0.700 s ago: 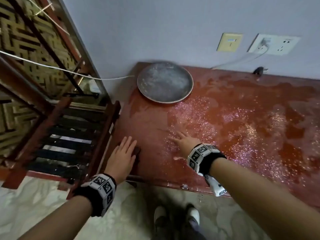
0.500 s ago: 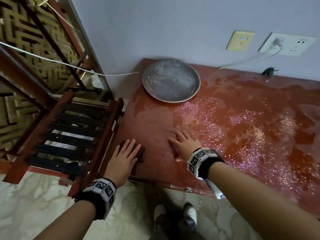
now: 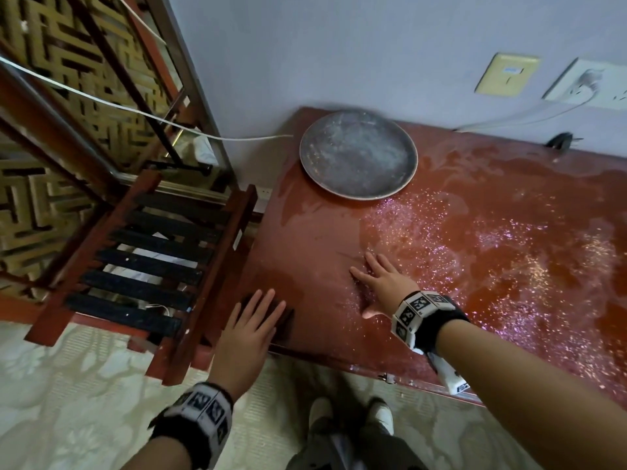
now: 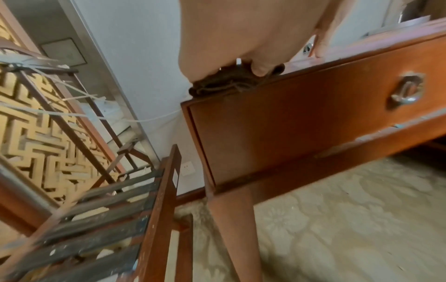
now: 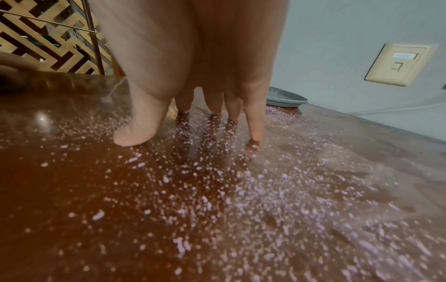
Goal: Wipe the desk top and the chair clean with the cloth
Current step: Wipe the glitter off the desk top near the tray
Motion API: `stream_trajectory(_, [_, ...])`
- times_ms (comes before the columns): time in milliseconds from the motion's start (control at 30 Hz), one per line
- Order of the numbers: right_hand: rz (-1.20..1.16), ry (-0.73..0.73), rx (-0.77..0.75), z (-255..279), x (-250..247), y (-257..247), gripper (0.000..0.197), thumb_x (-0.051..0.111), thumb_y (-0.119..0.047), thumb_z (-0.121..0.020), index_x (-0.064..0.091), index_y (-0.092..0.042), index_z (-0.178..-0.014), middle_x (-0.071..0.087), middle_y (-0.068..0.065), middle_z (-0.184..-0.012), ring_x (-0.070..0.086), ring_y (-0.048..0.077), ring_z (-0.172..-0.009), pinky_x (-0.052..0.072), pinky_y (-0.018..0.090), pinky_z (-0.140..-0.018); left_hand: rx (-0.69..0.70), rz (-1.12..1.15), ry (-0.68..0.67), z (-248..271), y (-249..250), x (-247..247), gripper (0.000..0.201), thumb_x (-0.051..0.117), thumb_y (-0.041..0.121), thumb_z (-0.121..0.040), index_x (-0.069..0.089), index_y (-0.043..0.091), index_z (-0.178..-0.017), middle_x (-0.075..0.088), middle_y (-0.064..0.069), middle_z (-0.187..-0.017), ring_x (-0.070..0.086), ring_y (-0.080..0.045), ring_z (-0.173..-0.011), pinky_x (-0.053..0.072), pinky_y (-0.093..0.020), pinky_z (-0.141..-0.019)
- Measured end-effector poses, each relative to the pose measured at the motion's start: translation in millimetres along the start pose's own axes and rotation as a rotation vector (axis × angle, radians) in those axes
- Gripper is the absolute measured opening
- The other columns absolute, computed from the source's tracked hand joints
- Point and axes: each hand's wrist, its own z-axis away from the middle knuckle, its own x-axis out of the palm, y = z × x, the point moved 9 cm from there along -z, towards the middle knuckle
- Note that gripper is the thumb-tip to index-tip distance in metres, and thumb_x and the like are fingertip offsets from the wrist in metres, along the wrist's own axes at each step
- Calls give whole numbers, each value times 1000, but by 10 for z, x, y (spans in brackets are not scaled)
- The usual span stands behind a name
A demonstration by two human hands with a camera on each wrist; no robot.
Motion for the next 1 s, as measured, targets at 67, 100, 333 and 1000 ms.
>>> stream_trajectory(67, [-1, -3, 10, -3, -10, -6, 99, 69, -46, -76, 1, -38, -148, -19, 0, -155, -13, 24, -144, 20, 50, -114, -32, -27, 2, -376, -66, -20, 45, 26, 31, -99, 52, 22, -134, 48, -4, -143, 42, -24, -133, 27, -41, -108])
stream_trajectory(100, [-5, -4, 13, -8, -12, -9, 99, 70, -46, -77, 1, -38, -148, -20, 0, -155, -13, 24, -144, 20, 50, -114, -57, -41, -23, -529, -110, -22, 45, 29, 31, -96, 54, 23, -133, 50, -5, -140, 46, -25, -130, 32, -42, -107])
stream_trajectory(333, [-11, -3, 8, -4, 4, 0, 100, 69, -46, -76, -1, -38, -148, -20, 0, -155, -13, 24, -144, 22, 51, -114, -93, -22, -6, 196, -33, -1, 52, 9, 35, -102, 39, 23, -143, 32, -1, -152, 24, -20, -142, 16, -38, -113])
stream_trajectory(1000, [6, 55, -26, -235, -245, 211, 107, 70, -52, -70, -5, -41, -146, -17, 0, -156, -13, 25, -144, 7, 59, -114, -158, -57, -116, -866, -159, -38, 44, 39, 26, -92, 47, 28, -135, 49, -2, -141, 45, -25, -131, 44, -45, -98])
